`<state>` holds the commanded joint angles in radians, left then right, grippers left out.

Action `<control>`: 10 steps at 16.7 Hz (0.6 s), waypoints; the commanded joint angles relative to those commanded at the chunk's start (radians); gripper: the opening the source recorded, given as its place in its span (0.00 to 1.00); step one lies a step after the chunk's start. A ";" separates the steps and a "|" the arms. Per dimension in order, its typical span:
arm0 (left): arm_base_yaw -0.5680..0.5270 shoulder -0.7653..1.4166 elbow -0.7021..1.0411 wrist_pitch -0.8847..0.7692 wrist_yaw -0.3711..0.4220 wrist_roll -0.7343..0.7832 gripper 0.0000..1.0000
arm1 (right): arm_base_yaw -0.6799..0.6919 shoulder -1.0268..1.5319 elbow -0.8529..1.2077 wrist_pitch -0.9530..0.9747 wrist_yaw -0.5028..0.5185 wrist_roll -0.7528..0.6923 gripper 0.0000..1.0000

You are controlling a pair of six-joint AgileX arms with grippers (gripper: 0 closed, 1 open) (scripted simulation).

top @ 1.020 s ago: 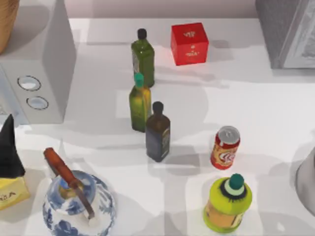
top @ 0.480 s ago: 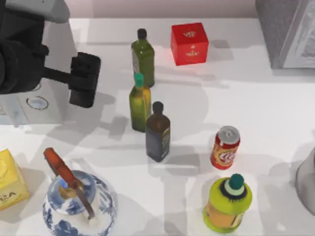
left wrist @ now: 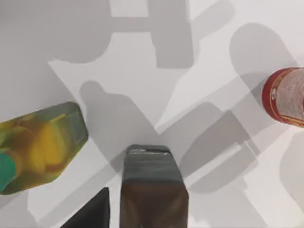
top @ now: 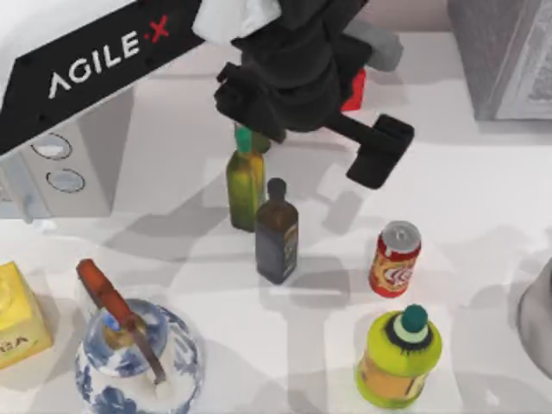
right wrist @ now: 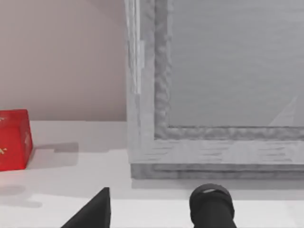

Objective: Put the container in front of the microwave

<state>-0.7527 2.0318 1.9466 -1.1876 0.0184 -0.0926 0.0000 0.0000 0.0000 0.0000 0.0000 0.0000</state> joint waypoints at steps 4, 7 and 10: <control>-0.110 0.277 0.290 -0.151 -0.011 -0.009 1.00 | 0.000 0.000 0.000 0.000 0.000 0.000 1.00; -0.159 0.386 0.413 -0.215 -0.021 -0.013 1.00 | 0.000 0.000 0.000 0.000 0.000 0.000 1.00; -0.173 0.412 0.446 -0.231 -0.025 -0.014 1.00 | 0.000 0.000 0.000 0.000 0.000 0.000 1.00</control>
<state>-0.9255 2.4438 2.3926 -1.4188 -0.0065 -0.1061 0.0000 0.0000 0.0000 0.0000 0.0000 0.0000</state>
